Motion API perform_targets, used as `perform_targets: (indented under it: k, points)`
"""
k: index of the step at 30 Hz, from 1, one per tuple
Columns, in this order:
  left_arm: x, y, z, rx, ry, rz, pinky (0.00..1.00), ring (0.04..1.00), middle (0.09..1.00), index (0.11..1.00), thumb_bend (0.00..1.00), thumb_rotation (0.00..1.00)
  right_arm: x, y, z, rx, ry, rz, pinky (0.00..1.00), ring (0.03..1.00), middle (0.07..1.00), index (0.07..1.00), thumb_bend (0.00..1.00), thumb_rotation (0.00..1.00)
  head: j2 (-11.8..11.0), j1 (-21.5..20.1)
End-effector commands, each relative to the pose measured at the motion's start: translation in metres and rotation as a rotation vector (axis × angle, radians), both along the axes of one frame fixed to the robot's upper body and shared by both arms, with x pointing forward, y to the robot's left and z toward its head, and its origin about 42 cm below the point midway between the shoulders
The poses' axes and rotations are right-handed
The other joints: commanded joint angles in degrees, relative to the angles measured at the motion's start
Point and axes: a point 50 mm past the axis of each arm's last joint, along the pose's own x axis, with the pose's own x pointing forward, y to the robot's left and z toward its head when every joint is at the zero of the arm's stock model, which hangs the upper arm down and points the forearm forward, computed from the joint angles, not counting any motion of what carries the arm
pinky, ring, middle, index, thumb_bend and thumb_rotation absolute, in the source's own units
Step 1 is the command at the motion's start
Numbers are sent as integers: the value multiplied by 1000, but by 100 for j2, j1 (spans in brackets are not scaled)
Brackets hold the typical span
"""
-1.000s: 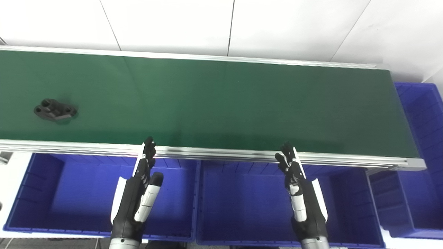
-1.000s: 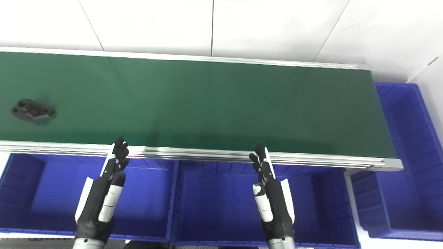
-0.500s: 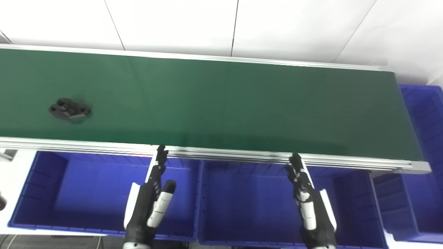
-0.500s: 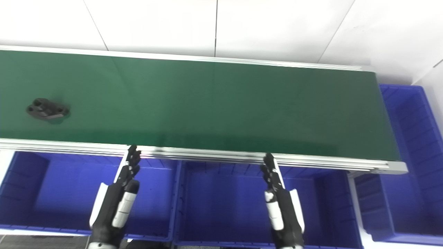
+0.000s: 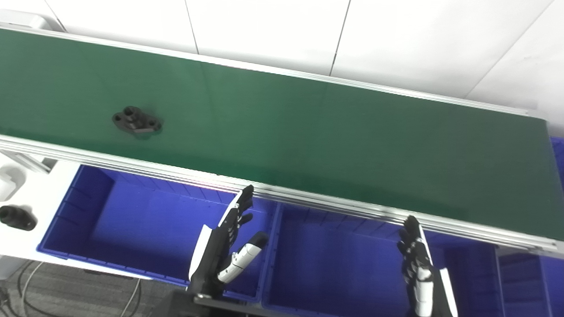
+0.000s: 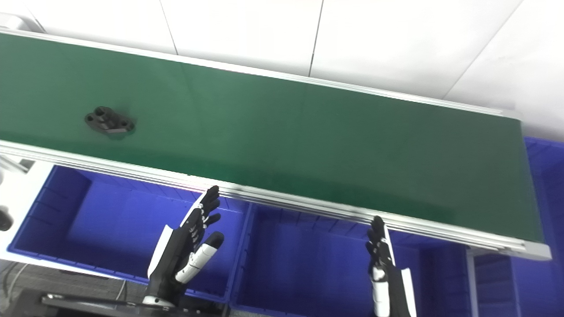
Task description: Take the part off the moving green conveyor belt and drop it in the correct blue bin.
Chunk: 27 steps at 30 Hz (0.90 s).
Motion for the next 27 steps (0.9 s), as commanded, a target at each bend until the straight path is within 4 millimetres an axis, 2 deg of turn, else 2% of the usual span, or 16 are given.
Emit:
perform_targets:
  k: [1,6,7,13,19,27]
  points:
    - [3,-16,6,-29,-47,7,833,928,951,925,641,781,2,-3,6,7,-75,6,1000,1000,1000,1000,927,1000,-28,-3]
    - [3,-17,3,-21,-47,5,819,924,949,922,643,772,2,-5,2,5,-78,12,1000,1000,1000,1000,895,1000,-172,-33]
    - [3,-17,2,-19,-43,4,818,924,950,923,642,775,2,-5,0,5,-76,13,1000,1000,1000,1000,890,1000,-291,-27]
    - [2,-17,-7,-4,-40,1,803,921,947,914,666,786,1,-5,-6,15,-66,18,1000,1000,1000,1000,909,994,-532,-11]
    - [3,-15,-8,-11,-42,-3,819,933,947,905,655,775,2,-4,-7,-3,-65,8,1000,1000,1000,1000,927,999,-476,-29]
    - [3,-17,-6,-9,-38,-3,788,923,953,908,667,772,2,-7,-5,-9,-76,30,1000,1000,1000,1000,880,995,-346,-45]
